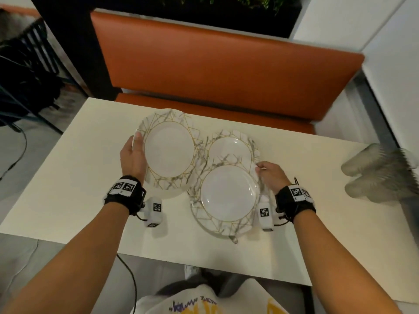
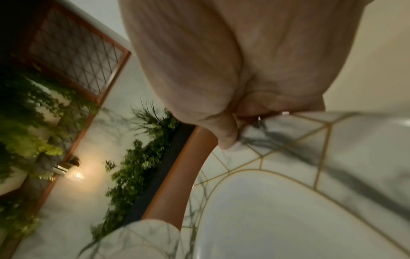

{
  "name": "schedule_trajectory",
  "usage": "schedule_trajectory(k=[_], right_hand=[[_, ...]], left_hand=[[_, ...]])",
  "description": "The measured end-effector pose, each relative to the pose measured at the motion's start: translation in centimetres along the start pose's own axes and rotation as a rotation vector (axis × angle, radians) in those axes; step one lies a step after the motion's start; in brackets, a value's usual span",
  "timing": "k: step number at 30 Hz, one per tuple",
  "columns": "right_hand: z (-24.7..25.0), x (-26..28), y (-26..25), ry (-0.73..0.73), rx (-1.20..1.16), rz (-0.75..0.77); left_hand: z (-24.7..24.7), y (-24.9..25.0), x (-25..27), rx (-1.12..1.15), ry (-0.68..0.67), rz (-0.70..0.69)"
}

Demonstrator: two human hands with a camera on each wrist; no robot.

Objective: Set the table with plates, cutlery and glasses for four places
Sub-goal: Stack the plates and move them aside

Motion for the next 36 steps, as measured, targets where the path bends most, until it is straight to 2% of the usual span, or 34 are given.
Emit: schedule_trajectory(k=[3, 6, 11, 14, 19, 22, 26, 32, 34, 36], right_hand=[[3.1, -0.1, 0.0, 0.114, -0.121, -0.003], [4.1, -0.1, 0.3, 0.203, -0.249, -0.028], [2.7, 0.8, 0.3, 0.306, -0.385, -0.076], [1.0, 1.1, 0.0, 0.321, -0.351, -0.079], [-2.6, 1.1, -0.9, 0.270, -0.226, -0.050], [-3.8, 0.9, -1.9, 0.176, -0.222, -0.023], [-3.9, 0.2, -3.1, 0.074, -0.171, 0.039], [-3.4, -2.3, -3.5, 0.210, -0.189, 0.041], [-3.7, -3.2, -3.7, 0.150, -0.204, 0.055], [-3.8, -3.9, -4.2, 0.039, -0.211, 0.094]], left_hand=[[-2.0, -1.2, 0.4, -0.005, -0.073, 0.039], [-4.1, -3.1, 1.1, 0.006, -0.148, 0.126], [-7.2, -5.4, 2.6, 0.124, -0.259, 0.288], [-7.9, -5.8, 3.1, 0.118, -0.244, 0.332], [-8.0, -7.5, 3.2, 0.047, -0.266, 0.400], [-7.7, -7.1, 3.1, -0.017, -0.216, 0.394], [-7.4, -6.8, 2.7, 0.041, -0.199, 0.413], [-8.3, -7.1, 3.3, 0.242, -0.264, 0.537], [-8.3, -7.7, 3.2, 0.271, -0.218, 0.513], [-7.9, -8.1, 3.0, 0.220, -0.096, 0.458]])
Point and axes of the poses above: each hand's wrist, its own x-axis away from the middle knuckle, its own z-axis out of the back of the hand, y = z × x, the point moved 7 cm from there along -x, towards the middle knuckle, and after that the axes turned 5 degrees about z, right-handed, at the moved point
